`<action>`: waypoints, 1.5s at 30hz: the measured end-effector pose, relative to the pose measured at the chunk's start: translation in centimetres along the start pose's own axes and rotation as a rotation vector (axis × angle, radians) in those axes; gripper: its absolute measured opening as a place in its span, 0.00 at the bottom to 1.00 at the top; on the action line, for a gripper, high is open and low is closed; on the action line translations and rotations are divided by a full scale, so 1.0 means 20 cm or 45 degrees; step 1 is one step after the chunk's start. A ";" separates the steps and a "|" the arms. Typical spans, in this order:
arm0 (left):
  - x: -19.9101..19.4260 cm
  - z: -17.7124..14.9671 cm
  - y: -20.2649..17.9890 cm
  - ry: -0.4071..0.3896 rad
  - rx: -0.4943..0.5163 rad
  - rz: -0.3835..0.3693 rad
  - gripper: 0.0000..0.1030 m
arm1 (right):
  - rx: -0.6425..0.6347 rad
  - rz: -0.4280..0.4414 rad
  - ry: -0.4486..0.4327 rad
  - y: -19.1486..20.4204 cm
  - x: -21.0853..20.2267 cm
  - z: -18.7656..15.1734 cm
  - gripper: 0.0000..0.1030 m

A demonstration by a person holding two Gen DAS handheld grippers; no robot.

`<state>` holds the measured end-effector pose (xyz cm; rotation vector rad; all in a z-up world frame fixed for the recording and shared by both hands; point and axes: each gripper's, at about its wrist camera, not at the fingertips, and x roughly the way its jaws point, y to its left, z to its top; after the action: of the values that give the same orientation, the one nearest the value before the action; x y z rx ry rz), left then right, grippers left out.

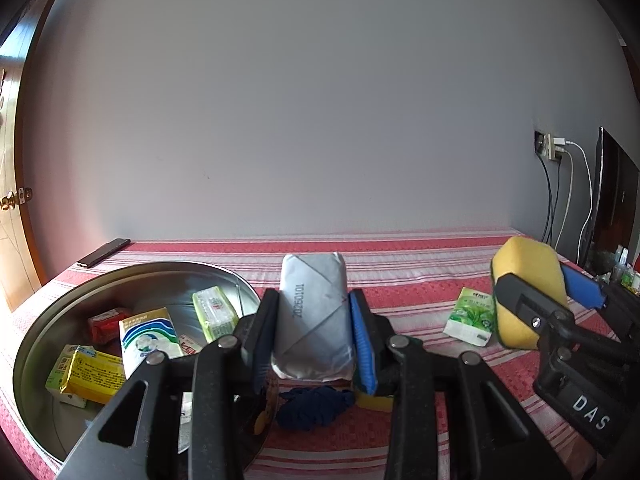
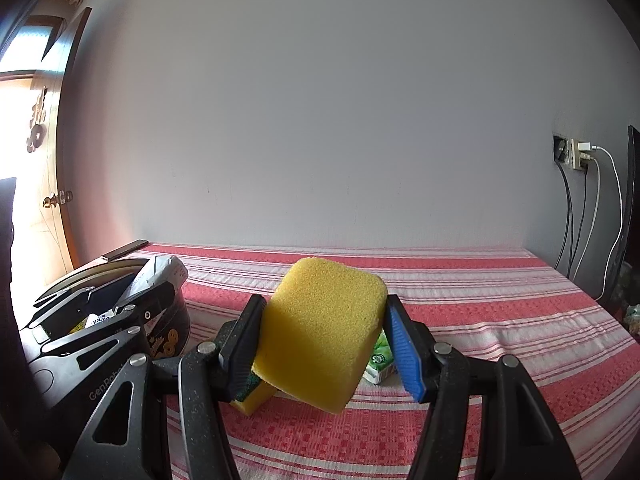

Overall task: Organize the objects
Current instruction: 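Lift and carry the white bar and yellow sponge over the silver tin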

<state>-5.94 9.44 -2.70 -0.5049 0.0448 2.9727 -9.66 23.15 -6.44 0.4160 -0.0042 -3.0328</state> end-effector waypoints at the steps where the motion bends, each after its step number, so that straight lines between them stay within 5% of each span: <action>1: 0.00 0.00 0.00 -0.002 -0.001 0.001 0.34 | -0.006 -0.001 -0.005 0.01 0.00 0.00 0.60; 13: -0.06 0.01 0.11 0.003 -0.044 0.055 0.34 | -0.036 0.028 -0.023 0.03 -0.01 0.02 0.60; 21: -0.15 0.04 0.32 0.002 -0.073 0.180 0.34 | -0.084 0.116 -0.050 0.14 -0.02 0.11 0.60; 45: -0.10 -0.02 0.78 0.155 -0.192 0.395 0.34 | -0.230 0.483 0.072 0.75 0.24 0.27 0.60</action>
<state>-5.91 -6.24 -2.24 -0.7620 -0.1003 3.2591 -14.53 7.75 -2.38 0.4289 0.1728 -2.6209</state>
